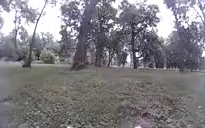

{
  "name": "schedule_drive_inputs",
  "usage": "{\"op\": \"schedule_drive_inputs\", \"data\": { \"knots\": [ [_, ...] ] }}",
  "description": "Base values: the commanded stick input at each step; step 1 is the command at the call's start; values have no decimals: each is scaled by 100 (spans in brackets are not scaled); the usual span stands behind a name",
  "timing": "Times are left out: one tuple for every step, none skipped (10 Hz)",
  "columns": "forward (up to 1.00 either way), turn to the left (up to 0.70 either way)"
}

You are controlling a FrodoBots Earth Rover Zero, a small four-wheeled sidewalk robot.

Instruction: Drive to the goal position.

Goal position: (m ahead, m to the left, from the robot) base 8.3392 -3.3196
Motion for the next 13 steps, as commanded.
{"op": "schedule_drive_inputs", "data": {
  "knots": [
    [7,0],
    [6,0],
    [6,0],
    [6,0],
    [7,0],
    [10,-11],
    [10,-38],
    [12,-45],
    [30,-54],
    [70,-14],
    [70,-14],
    [70,-14],
    [70,-14]
  ]
}}
